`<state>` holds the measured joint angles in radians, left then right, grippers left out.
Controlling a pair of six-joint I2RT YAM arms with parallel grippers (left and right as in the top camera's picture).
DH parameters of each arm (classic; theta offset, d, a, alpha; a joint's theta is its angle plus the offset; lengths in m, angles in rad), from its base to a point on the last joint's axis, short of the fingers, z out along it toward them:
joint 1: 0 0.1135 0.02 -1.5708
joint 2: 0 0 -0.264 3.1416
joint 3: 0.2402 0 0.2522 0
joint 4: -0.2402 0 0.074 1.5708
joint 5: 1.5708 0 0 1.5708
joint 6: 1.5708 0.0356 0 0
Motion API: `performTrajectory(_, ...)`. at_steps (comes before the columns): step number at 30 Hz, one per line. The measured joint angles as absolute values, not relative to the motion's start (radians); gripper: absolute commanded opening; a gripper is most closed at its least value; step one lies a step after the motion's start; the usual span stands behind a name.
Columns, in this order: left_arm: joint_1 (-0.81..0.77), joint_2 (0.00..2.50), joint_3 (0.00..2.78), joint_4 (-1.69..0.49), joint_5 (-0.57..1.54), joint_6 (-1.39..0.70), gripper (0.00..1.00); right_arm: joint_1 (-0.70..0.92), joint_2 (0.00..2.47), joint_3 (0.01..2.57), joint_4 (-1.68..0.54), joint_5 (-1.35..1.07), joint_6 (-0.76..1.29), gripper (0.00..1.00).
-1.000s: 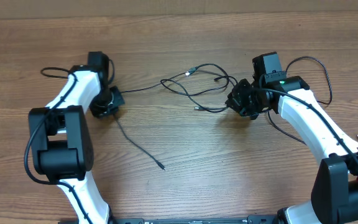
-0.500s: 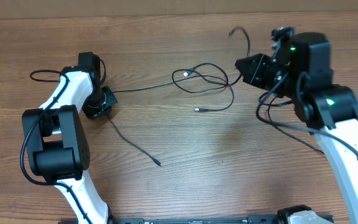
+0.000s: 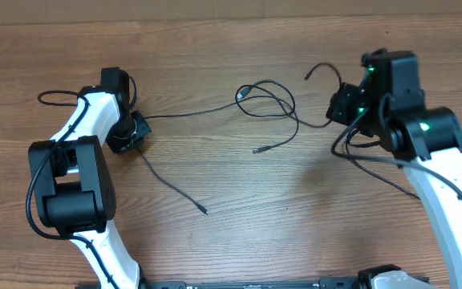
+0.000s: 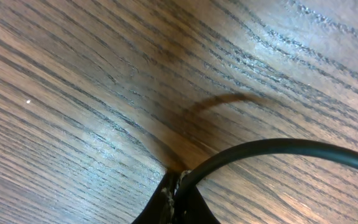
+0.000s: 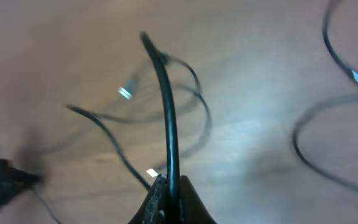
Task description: Untangle cables
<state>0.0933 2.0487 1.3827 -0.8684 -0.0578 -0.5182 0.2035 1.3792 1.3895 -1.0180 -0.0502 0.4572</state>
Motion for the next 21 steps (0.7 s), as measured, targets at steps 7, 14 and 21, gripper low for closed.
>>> performTrajectory(7, 0.093, 2.048, 1.382, -0.868, -0.057, -0.518, 0.04, 0.204, 1.594, 1.390, -1.165, -0.028, 0.471, 0.04)
performTrajectory(14, 0.093, 2.048, 1.382, -0.868, -0.057, -0.518, 0.04, 0.204, 1.717, 1.390, -1.205, 0.001, 0.494, 0.04)
performTrajectory(21, 0.093, 2.048, 1.381, -0.867, -0.057, -0.518, 0.04, 0.204, 1.725, 1.277, -1.162, -0.022, 0.558, 0.04)
